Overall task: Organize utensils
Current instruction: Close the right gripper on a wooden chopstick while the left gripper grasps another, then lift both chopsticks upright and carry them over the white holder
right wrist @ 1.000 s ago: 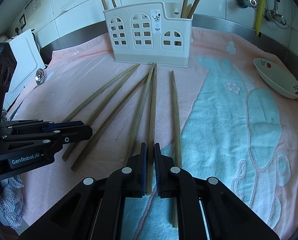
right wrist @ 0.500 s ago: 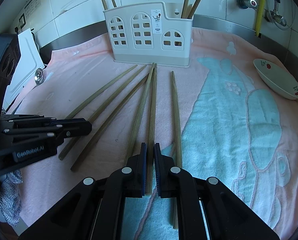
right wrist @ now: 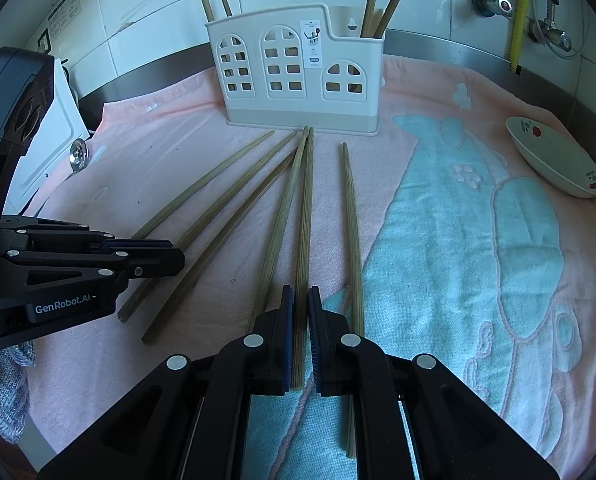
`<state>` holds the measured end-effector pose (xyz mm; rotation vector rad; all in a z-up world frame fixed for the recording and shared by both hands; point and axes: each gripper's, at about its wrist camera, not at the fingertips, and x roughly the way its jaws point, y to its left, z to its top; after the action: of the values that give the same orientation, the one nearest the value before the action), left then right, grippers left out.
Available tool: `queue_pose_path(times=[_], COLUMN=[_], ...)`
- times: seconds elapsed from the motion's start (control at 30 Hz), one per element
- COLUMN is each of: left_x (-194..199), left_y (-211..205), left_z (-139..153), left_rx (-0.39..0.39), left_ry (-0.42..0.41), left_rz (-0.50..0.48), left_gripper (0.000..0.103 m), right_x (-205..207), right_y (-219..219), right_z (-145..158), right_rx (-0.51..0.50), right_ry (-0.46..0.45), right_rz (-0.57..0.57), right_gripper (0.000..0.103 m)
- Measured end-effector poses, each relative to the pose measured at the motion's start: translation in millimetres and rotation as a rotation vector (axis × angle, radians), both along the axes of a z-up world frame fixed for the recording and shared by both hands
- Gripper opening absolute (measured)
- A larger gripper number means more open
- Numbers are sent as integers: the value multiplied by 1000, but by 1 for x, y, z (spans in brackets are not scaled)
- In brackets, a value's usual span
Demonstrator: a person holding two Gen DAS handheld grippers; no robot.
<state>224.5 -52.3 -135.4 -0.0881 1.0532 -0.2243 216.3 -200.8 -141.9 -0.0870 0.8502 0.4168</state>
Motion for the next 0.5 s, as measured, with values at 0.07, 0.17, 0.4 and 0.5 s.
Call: queue_pose_path(times=[0.07, 0.17, 0.4, 0.5], left_x=[-3, -11, -24, -26], left_y=[5, 11, 22, 27], left_z=[6, 20, 62, 85], left_rx=[-24, -45, -70, -77], left_ry=[-18, -69, -207, -271], left_rz=[8, 10, 19, 16], left_gripper=[7, 7, 6, 6], right_x=[-2, -5, -12, -13], right_y=[-2, -5, -12, -12], right_z=[3, 11, 51, 71], right_rx=[10, 18, 57, 73], right_ry=[-10, -32, -142, -195], right_rz=[-4, -12, -27, -26], right_gripper=[7, 7, 7, 7])
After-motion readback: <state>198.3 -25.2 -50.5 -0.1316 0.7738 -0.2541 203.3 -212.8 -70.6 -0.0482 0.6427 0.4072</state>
